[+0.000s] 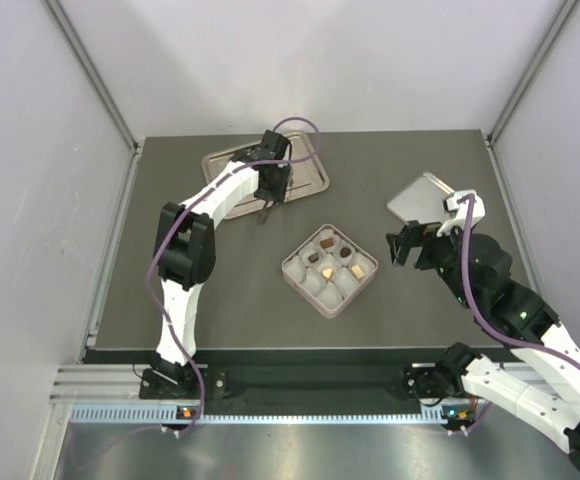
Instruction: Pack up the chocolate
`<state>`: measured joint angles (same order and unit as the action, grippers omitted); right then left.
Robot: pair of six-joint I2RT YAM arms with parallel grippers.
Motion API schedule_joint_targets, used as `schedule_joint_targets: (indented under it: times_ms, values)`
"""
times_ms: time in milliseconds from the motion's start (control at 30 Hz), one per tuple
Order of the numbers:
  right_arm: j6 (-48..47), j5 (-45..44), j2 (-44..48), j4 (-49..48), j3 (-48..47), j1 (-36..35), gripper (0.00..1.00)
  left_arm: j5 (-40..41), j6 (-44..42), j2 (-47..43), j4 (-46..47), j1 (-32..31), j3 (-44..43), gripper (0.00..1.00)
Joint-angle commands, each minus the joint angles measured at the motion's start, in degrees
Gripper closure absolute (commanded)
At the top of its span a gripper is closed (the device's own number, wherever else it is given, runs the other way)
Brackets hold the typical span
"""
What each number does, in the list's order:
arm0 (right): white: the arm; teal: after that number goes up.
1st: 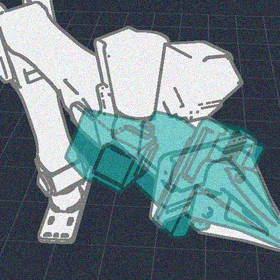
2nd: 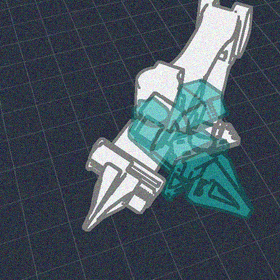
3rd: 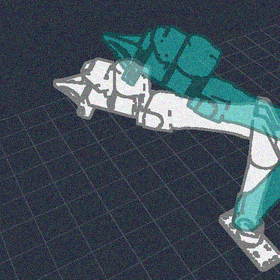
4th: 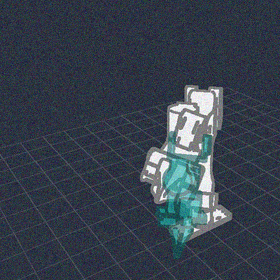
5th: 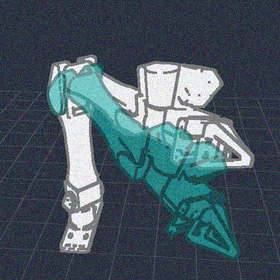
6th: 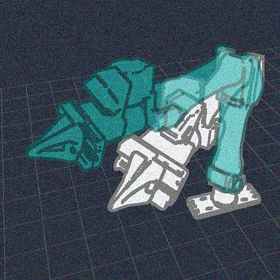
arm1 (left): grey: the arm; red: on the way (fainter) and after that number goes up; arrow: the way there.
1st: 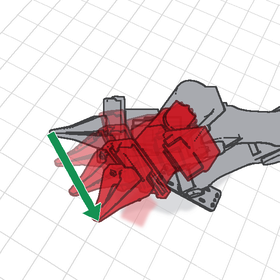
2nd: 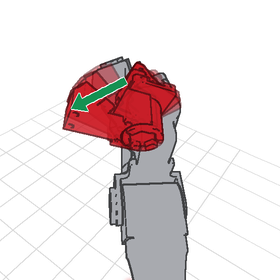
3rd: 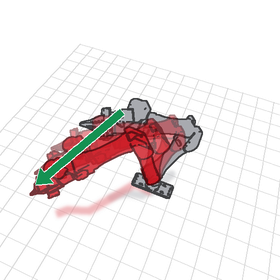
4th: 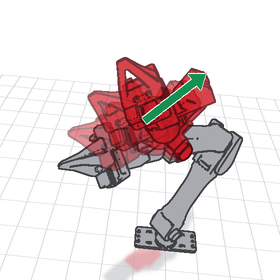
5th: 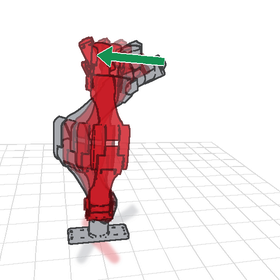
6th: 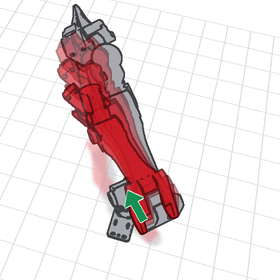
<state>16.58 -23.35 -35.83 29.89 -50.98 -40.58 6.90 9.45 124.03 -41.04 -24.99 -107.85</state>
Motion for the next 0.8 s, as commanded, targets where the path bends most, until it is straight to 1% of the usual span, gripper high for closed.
schedule_joint_targets:
  times_ms: [0, 167, 300, 400, 500, 667, 767]
  values:
    - [0.3, -1.08, 0.77, -1.32, -0.7, 0.59, 0.0, -0.65, -0.31, -4.93, -0.97, 0.3, -2.1, 0.6]
    - [0.74, -0.9, 0.94, -1.06, -0.87, 0.59, 0.0, -2.06, 0.3, -7.13, -2.12, 0.21, -1.4, 0.6]
    - [0.56, -1.17, 1.03, -0.27, -1.31, 0.59, 0.0, -4.34, 0.57, -10.73, -2.64, 0.12, -0.34, 0.61]
    - [0.12, -1.78, 1.38, 0.25, -1.84, 0.59, 0.0, -6.63, 0.65, -14.15, -2.73, -0.23, 1.67, 0.63]
    - [-0.05, -2.31, 1.38, 0.61, -2.37, 0.59, 0.0, -11.1, 0.57, -17.58, -4.04, -1.11, 3.17, 0.62]
    - [-0.06, -2.49, 1.56, 0.96, -2.81, 0.59, 0.0, -16.82, 0.04, -24.16, -5.63, -4.71, 8.7, 0.63]
    - [0.3, -2.48, 1.82, 1.49, -3.16, 0.59, 0.0, -17.53, -0.66, -28.03, -7.3, -8.57, 13.01, 0.62]
